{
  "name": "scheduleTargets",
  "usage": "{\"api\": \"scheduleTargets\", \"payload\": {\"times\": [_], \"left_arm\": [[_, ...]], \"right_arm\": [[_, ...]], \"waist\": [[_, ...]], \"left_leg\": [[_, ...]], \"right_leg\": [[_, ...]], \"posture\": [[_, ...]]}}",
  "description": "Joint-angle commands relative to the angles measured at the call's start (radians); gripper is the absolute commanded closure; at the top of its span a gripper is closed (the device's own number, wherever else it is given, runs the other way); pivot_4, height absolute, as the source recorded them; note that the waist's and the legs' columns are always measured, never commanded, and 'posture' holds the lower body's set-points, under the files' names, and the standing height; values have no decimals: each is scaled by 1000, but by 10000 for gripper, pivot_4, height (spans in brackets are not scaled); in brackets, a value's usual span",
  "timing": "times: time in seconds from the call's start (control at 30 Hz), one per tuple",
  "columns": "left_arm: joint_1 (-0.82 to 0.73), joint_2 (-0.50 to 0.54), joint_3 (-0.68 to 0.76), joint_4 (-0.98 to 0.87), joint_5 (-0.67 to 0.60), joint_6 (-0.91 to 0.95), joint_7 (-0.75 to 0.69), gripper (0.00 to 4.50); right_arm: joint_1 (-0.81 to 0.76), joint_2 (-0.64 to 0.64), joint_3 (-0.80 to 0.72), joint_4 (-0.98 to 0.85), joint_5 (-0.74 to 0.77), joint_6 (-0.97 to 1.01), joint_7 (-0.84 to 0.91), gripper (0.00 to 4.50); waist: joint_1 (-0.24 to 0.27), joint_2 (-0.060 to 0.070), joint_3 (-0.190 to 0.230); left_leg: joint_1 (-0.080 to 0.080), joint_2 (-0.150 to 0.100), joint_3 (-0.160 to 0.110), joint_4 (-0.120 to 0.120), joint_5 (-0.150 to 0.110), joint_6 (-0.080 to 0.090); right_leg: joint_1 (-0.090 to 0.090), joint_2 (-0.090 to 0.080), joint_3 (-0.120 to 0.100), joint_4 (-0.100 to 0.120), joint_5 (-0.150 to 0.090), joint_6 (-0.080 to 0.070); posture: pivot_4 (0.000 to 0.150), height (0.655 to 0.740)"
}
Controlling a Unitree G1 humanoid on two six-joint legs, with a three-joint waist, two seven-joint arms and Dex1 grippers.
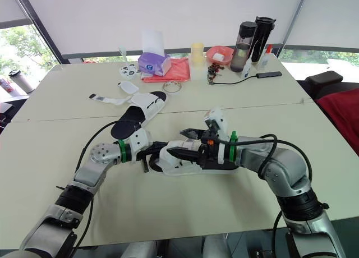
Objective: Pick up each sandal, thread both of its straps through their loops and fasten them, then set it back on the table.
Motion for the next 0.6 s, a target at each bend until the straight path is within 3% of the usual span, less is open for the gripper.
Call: {"api": "scheduleTargets", "payload": {"times": [0.03,0.27,0.4,0.5,0.6], "left_arm": [[30,5,-35,34,29,38,-14,45000],[45,13,-31,20,27,42,-15,45000],[48,20,-34,17,27,49,-26,45000],[50,20,-37,13,25,53,-30,45000],[53,19,-38,5,21,61,-33,45000]], "right_arm": [[32,-76,70,-87,-147,-139,118,590],[155,-134,96,-35,-441,-507,170,590],[266,-148,60,107,-896,-1299,-37,590],[272,-143,60,214,-1076,-1552,-149,590],[275,-128,64,290,-1162,-1662,-215,590]], "waist": [[-1,0,0],[-1,0,0],[0,0,0],[-2,0,0],[-1,0,0]], "left_leg": [[0,0,0,0,0,0],[0,0,1,0,0,0],[1,0,1,0,0,0],[2,-1,5,0,0,-1],[4,0,4,0,0,-1]], "right_leg": [[0,0,0,0,0,0],[1,0,0,-1,0,0],[1,0,0,-1,0,0],[1,0,1,0,0,0],[3,1,1,1,-1,-2]], "posture": [[1500,7400],[1500,7400],[1500,7400],[1500,7400],[1500,7400]]}}
